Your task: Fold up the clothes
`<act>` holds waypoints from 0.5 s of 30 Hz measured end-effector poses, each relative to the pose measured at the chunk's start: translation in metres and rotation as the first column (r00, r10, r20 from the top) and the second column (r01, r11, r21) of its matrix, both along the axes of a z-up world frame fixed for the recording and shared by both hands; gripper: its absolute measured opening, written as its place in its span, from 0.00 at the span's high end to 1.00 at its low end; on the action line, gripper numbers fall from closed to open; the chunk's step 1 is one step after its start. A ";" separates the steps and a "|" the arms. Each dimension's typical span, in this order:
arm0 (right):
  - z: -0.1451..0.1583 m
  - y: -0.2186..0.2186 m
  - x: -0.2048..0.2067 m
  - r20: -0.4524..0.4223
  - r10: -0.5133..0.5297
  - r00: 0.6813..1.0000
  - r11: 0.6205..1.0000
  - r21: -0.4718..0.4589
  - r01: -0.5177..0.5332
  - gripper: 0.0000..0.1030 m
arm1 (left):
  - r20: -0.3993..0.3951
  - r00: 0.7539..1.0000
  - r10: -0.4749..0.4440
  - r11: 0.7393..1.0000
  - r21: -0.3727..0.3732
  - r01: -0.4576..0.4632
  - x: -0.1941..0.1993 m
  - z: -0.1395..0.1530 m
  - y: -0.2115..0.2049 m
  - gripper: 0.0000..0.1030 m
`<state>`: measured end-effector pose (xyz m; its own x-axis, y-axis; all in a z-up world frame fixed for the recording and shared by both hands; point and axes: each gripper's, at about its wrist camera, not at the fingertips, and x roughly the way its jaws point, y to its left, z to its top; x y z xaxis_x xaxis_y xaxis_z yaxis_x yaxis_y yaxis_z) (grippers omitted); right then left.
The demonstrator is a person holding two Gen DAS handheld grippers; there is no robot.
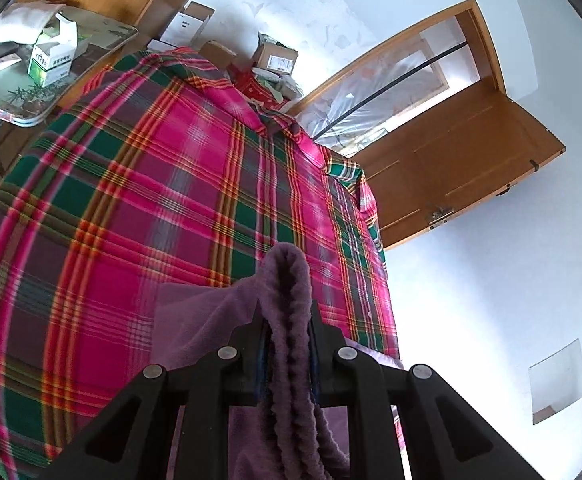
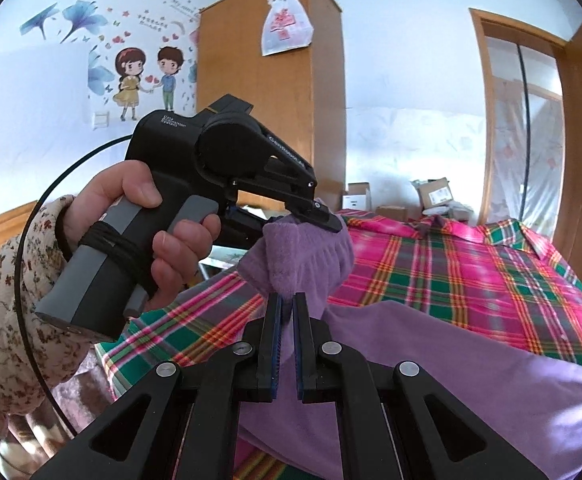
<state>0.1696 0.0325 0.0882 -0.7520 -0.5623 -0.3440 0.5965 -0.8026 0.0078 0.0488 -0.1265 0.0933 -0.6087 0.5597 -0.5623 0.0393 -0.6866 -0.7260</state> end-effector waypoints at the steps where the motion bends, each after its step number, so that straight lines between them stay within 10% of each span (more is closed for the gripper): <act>1: 0.000 0.003 -0.001 0.006 -0.008 1.000 1.000 0.000 0.008 0.94 | 0.004 1.000 -0.003 1.000 0.002 0.003 -0.002 -0.002 0.004 0.84; 15: -0.009 0.057 -0.007 0.074 -0.128 0.989 0.991 -0.028 0.131 0.95 | 0.101 0.992 -0.072 0.997 -0.015 0.074 -0.026 -0.032 0.062 0.84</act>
